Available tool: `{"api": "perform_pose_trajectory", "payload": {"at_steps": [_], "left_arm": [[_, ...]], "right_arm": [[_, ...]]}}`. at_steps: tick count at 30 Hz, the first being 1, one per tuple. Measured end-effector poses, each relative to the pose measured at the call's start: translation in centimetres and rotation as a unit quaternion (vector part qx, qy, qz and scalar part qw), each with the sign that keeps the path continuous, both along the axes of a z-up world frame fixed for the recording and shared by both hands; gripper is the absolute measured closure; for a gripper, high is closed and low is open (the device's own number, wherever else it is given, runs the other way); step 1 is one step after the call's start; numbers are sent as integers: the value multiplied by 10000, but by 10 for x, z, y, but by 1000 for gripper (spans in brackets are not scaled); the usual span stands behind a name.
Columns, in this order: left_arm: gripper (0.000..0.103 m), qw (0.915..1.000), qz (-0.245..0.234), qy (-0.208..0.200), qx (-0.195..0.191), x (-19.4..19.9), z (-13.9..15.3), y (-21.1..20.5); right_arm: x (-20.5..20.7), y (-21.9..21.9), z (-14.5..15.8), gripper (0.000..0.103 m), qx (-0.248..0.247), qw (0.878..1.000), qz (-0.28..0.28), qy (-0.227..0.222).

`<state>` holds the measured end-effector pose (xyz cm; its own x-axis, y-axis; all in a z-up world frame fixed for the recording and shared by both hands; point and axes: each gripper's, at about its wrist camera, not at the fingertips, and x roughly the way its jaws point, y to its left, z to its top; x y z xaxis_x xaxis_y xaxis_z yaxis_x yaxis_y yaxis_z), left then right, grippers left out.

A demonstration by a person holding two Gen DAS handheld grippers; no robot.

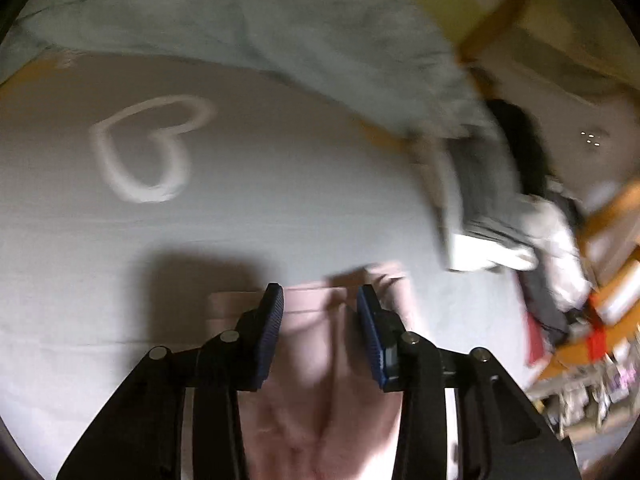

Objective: Fold small clothes

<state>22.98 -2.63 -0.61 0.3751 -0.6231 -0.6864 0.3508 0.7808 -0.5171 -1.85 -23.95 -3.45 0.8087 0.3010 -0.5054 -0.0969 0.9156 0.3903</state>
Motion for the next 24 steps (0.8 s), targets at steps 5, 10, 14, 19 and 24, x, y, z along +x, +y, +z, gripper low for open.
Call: {"api": "perform_pose_trajectory", "payload": {"at_steps": [5, 10, 14, 19, 24], "left_arm": [[65, 9917, -1016, -784, 111, -46, 23, -24], [66, 9826, -1504, -838, 694, -69, 14, -50], [66, 9783, -1773, -977, 439, -85, 18, -51], [64, 9824, -1516, -1084, 120, -99, 37, -32], [60, 9916, -494, -1178, 190, -72, 47, -5]], "right_arm": [[-4, 2, 5, 63, -96, 9999, 42, -136], [-7, 6, 7, 63, -164, 9997, 79, -159], [-11, 5, 12, 63, -184, 9995, 30, -241], [-12, 2, 12, 63, -198, 9996, 17, -212], [-9, 3, 8, 63, -101, 9998, 126, -121]]}}
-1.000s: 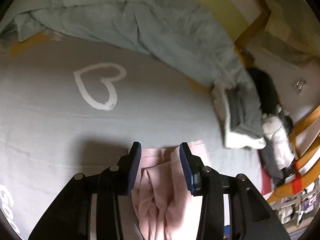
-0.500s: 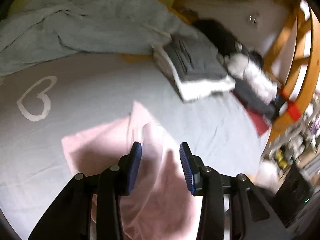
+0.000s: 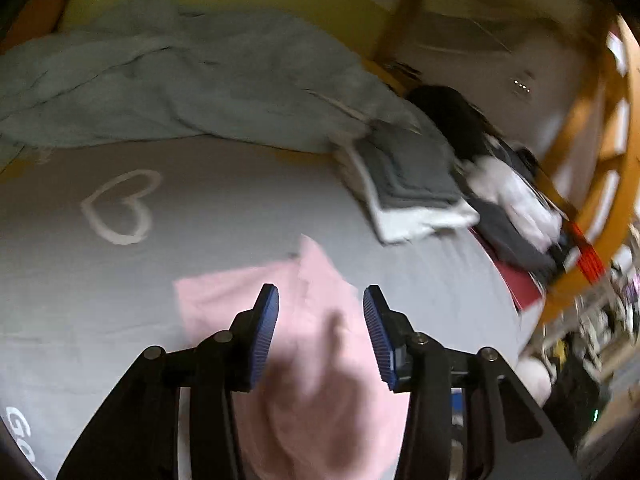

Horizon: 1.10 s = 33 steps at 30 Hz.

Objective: Fold small clothes

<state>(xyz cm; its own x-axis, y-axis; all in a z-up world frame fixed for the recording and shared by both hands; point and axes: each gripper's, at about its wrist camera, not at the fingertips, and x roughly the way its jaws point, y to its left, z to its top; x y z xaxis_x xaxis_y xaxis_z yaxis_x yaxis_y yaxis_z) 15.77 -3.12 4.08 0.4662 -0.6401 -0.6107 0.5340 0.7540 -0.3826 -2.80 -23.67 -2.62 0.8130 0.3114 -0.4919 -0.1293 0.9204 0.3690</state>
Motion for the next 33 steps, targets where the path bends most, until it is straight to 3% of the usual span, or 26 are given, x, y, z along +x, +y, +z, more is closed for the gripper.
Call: {"api": "perform_pose_trajectory", "payload": {"at_steps": [2, 6, 10, 13, 17, 20, 23, 28, 31, 33], "left_arm": [[60, 9993, -84, 316, -202, 19, -6, 0], [60, 9973, -31, 730, -122, 35, -21, -13], [63, 9973, -189, 606, 380, 28, -28, -38], [98, 9966, -379, 482, 551, 20, -29, -48], [99, 9980, -129, -3, 613, 12, -13, -40], [99, 9991, 37, -62, 425, 15, 0, -25], [99, 9971, 310, -240, 649, 18, 9, -13], [99, 9954, 618, -128, 714, 32, 8, 9], [100, 9892, 918, -106, 1134, 46, -1, 12], [100, 9872, 1063, 128, 1186, 56, -12, 17]], "right_arm": [[0, 4, -1, 63, -59, 10000, 37, 15], [-2, 8, 2, 63, -296, 9995, 5, -100], [0, 5, 1, 62, -222, 9997, -29, -67], [3, 2, -3, 62, -153, 9999, -47, 26], [7, -2, -6, 62, -108, 9998, -107, 109], [8, -3, -6, 62, -61, 9999, -98, 117], [9, -1, -7, 62, -75, 9999, -67, 127], [12, 3, -11, 62, -67, 9999, -22, 125], [11, 4, -8, 62, -163, 9999, -45, 0], [10, 3, -5, 62, -152, 9998, -26, -102]]}}
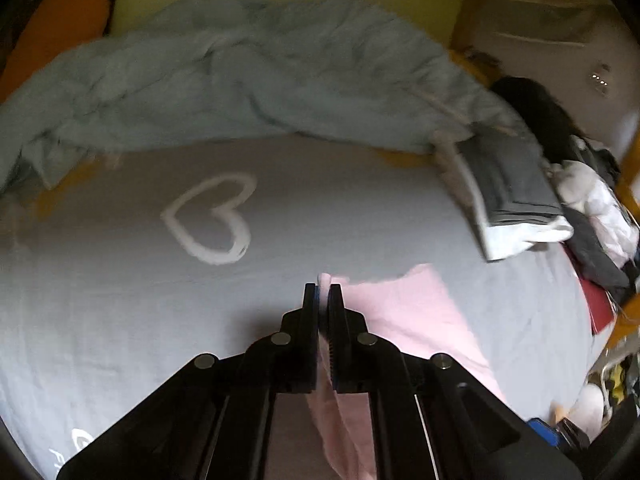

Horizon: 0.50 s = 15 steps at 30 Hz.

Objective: Fold small clothes

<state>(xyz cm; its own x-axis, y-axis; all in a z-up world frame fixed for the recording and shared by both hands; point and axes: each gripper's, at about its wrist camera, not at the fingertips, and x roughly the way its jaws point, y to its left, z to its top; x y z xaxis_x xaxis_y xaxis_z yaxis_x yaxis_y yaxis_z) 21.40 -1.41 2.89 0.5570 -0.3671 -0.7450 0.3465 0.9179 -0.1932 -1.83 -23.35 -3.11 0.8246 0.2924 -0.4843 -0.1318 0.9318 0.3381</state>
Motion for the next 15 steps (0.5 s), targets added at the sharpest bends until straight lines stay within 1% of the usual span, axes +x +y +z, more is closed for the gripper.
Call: {"api": "perform_pose_trajectory", "payload": {"at_steps": [1, 2, 3, 5, 6, 7, 8, 10, 12, 13, 14, 15], "left_arm": [[99, 9999, 103, 118, -33, 4, -7, 4], [95, 9996, 207, 182, -35, 7, -12, 8], [94, 9991, 369, 216, 52, 9, -17, 12], [94, 9975, 662, 139, 205, 8, -24, 21], [94, 9971, 730, 112, 209, 6, -26, 26], [94, 9970, 752, 117, 126, 2, -26, 30], [94, 9971, 744, 141, -55, -5, -25, 35], [93, 9976, 468, 23, -503, -30, -18, 38], [85, 9973, 74, -179, -715, -60, -9, 31], [75, 9970, -110, -230, -731, -73, -7, 26], [67, 9974, -247, -187, -656, -83, -7, 19], [65, 9977, -345, -96, -571, -91, -12, 13]], "right_arm": [[-1, 0, 1, 62, 12, 10000, 16, -25], [0, 1, 2, 62, 26, 10000, 24, -47], [-1, 1, 3, 62, 25, 10000, 28, -54], [0, 3, 3, 62, 5, 10000, 42, -54], [0, 4, 2, 62, -3, 10000, 39, -53], [0, 4, 2, 62, -8, 10000, 35, -53], [-1, 4, 3, 62, 0, 10000, 36, -60], [-1, 3, 4, 62, 40, 9999, 34, -93], [-2, 2, 5, 62, 86, 9999, 21, -124], [-1, 2, 5, 62, 113, 9999, 4, -124], [1, 2, 4, 62, 119, 9999, -19, -99], [2, 3, 3, 62, 121, 9999, -42, -51]]}}
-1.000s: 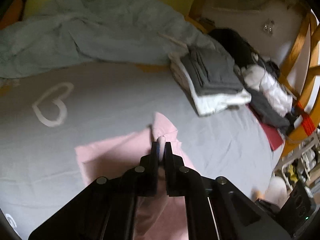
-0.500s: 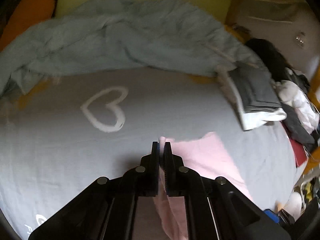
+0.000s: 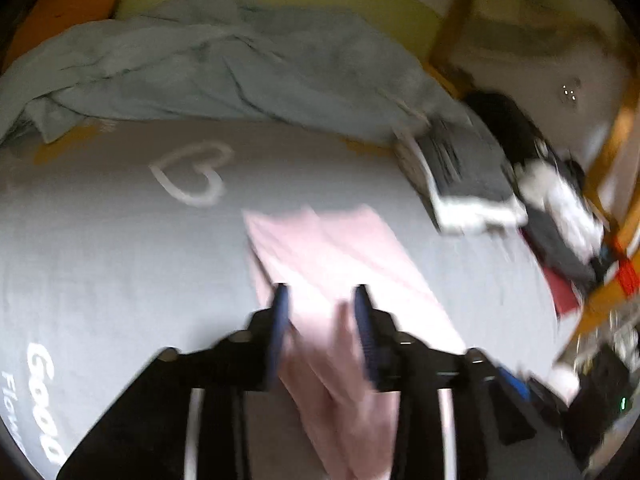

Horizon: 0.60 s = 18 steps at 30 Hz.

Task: Fold small clothes
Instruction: 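Grasp the folded pink T-shirt with the right gripper while the left gripper supports it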

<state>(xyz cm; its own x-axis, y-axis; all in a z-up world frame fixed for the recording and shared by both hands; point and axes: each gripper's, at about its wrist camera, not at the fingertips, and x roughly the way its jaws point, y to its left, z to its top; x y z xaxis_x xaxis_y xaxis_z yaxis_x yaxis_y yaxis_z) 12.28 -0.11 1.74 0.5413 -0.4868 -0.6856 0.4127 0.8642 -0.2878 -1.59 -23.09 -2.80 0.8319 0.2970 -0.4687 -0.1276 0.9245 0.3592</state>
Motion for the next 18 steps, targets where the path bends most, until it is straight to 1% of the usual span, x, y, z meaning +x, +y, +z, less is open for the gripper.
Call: {"api": "perform_pose_trajectory", "payload": {"at_steps": [2, 4, 5, 7, 8, 9, 12, 13, 15, 17, 18], "left_arm": [[65, 9995, -83, 232, 172, -8, -16, -7], [63, 9977, 168, 363, 544, -10, -33, -6], [63, 9971, 328, 380, 564, -11, -40, 0], [63, 9969, 581, 464, 269, -14, -46, 14], [63, 9964, 646, 530, 110, -16, -48, 20], [63, 9961, 670, 573, -5, -18, -48, 24], [64, 9969, 650, 441, -84, -29, -41, 30], [65, 9973, 594, 406, -173, -34, -37, 31], [60, 9967, 525, 470, -407, -42, -35, 30], [40, 9944, 469, 629, -707, -46, -36, 30], [38, 9941, 448, 624, -771, -48, -35, 28]], "right_arm": [[3, 0, -6, 62, 26, 9999, -25, 127], [2, 0, -9, 62, -1, 9998, -74, 180], [2, 0, -9, 62, -13, 9998, -88, 183], [0, -1, -7, 59, -28, 9998, -103, 149], [-1, -2, -4, 55, -46, 9999, -126, 110], [-2, -3, -4, 54, -56, 9998, -150, 88], [-3, -6, -1, 54, -25, 9998, -171, 59], [-2, -8, -1, 54, 36, 9998, -168, 70], [-3, -10, 1, 54, 149, 9998, -155, 58], [-3, -14, 2, 54, 251, 9996, -117, 48], [-2, -15, 3, 54, 283, 9995, -117, 51]]}}
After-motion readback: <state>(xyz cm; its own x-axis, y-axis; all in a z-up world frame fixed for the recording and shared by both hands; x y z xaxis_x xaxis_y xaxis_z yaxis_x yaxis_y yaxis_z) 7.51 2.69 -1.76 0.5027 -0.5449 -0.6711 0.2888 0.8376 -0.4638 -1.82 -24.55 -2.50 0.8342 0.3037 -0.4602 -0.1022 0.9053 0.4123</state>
